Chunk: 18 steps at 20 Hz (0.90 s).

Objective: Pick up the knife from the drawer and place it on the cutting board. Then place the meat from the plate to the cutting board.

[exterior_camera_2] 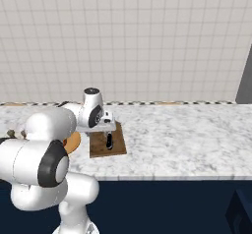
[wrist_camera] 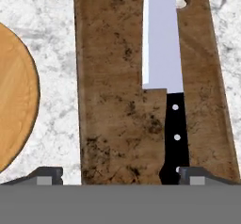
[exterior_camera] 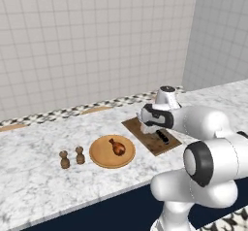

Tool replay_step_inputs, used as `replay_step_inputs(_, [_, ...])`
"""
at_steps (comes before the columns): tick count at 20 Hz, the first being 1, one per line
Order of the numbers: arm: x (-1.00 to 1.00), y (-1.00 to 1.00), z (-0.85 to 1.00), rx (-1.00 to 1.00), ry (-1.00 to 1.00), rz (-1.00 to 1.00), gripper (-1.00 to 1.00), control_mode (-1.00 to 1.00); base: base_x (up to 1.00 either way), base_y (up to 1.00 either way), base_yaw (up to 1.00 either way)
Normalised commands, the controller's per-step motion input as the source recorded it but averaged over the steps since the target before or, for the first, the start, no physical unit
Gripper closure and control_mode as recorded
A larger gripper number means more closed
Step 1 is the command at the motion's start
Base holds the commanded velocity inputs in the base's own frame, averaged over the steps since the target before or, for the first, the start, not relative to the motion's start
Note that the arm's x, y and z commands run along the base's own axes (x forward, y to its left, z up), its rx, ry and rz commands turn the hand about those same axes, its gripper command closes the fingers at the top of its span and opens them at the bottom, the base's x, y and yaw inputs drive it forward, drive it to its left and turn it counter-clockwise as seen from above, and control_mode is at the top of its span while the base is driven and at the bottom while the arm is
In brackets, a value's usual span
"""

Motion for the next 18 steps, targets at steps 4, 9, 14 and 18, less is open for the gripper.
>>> replay_step_inputs(4, [-0.17,0.98,0.1,0.0,0.0,-0.02,-1.0,-1.0,0.0,0.0,0.0])
replay_step_inputs(9, [-0.1,1.0,0.0,0.0,0.01,-0.05,-1.0,-1.0,0.0,0.0,0.0])
replay_step_inputs(14, [0.0,0.97,-0.01,0.0,0.05,-0.02,-1.0,-1.0,0.0,0.0,0.0])
replay_step_inputs(18, [0.05,0.58,-0.01,0.0,0.03,0.0,-1.0,-1.0,0.0,0.0,0.0])
